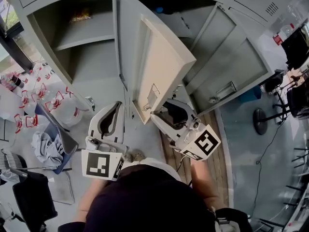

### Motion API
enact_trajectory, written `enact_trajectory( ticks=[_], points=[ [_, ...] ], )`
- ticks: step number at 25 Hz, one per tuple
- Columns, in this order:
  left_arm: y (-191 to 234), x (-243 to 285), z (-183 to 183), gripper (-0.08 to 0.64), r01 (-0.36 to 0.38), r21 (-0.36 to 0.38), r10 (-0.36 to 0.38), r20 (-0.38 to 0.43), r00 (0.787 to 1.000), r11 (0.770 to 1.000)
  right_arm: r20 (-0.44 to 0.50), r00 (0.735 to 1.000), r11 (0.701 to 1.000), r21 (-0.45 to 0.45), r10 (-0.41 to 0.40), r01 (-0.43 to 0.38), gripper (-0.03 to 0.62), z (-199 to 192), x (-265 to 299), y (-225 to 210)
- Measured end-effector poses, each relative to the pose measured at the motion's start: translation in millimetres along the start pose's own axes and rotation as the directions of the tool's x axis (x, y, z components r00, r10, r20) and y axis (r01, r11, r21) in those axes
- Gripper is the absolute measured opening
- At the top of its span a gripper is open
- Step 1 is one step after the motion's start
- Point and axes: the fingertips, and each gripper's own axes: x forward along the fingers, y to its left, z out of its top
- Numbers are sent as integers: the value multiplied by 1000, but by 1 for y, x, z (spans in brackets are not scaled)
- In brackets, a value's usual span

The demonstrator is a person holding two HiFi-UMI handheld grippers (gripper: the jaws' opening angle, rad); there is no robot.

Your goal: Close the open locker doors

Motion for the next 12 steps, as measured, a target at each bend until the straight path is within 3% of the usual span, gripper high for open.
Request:
enact_trajectory(
  ticks=[5, 12],
  points=[
    [-1, -6, 1, 2, -45, 7, 45, 9, 999, 999, -30, 993, 993, 10, 118, -117, 163, -7, 0, 1],
    [0, -15, 4, 2, -103, 2, 102, 24, 994, 995, -9, 977, 977, 16, 213, -213, 163, -9, 5, 2]
  ],
)
